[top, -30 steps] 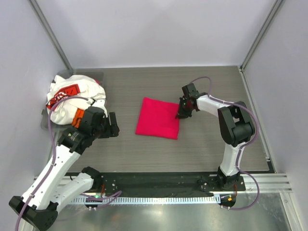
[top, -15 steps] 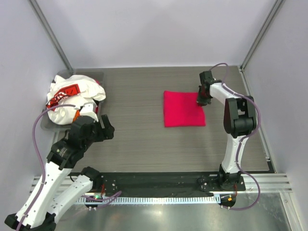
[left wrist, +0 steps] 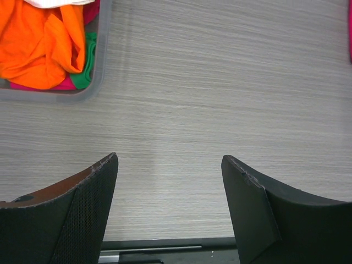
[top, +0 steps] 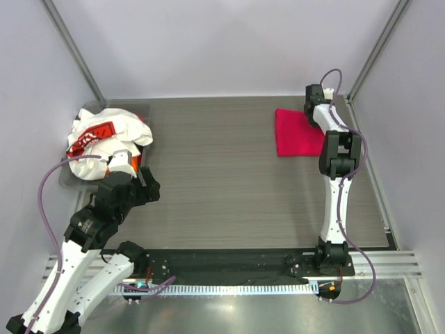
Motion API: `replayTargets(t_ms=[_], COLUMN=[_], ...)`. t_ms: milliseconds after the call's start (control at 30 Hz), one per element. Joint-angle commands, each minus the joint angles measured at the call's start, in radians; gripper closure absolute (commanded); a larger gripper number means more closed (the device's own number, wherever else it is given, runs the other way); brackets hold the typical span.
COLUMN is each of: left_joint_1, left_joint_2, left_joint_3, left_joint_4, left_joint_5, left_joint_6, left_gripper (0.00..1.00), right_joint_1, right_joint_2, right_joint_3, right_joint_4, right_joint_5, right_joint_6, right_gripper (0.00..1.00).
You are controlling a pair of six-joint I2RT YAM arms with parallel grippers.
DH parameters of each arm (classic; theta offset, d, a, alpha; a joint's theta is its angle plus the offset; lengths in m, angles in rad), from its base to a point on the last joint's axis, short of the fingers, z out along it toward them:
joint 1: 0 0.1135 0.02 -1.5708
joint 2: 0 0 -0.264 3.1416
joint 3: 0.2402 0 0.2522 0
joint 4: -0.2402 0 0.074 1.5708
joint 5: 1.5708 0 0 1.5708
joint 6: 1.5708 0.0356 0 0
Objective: Fold and stack the t-shirts
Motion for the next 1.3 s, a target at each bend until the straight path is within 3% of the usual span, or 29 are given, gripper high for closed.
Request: replayTargets(t_ms=[0,100,533,633,767,867,933,967,1000,1033,1267], left_joint_1=[0.004,0.004,0.108,0.142,0.147,0.150,0.150,0.150,0.150,0.148,0.150], left_joint_2=[-0.018,-0.024,-0.047,-0.063,-0.064,-0.067,-0.069,-0.072,-0.073,-0.075,-0.067], left_joint_3=[-0.003,-0.005,-0.011,-0.015,-0.017,-0.017,-0.017,-0.017,-0.018,-0.018,-0.020], left_joint_4=[0.026,0.026,0.055,0.066,0.068,0.066,0.066,0.066,0.066,0.066,0.071], left_joint_5=[-0.046,-0.053,0.037,0.051,0.051,0.050,0.048,0.048,0.048,0.048,0.059], left_joint_6=[-0.018,-0.020,0.009,0.015,0.015,0.015,0.015,0.015,0.014,0.014,0.015], left_gripper=[0.23,0.23,0.23,0.23,0.23,0.23,0.23,0.23,0.23,0.23,0.23], right_joint_1=[-0.027,-0.050,-0.056,-0.056,-0.056,-0.060,-0.060,-0.060,-0.060,-0.060,-0.019], right_joint_2=[0.087,0.127,0.231,0.280,0.331,0.345,0.347,0.345,0.328,0.315,0.057], right_joint_3=[0.180,0.280,0.336,0.391,0.435,0.440,0.439,0.439,0.436,0.422,0.225], right_joint_4=[0.041,0.102,0.752,0.774,0.793,0.796,0.799,0.796,0.771,0.764,0.802], right_joint_5=[0.238,0.266,0.329,0.375,0.441,0.475,0.505,0.505,0.517,0.528,0.533], right_joint_6=[-0.099,-0.120,-0.278,-0.245,-0.221,-0.203,-0.191,-0.177,-0.168,-0.140,-0.039], right_gripper=[0.99,0.99,0.99,0.99,0.73,0.64,0.40,0.13,0.08,0.03,0.03])
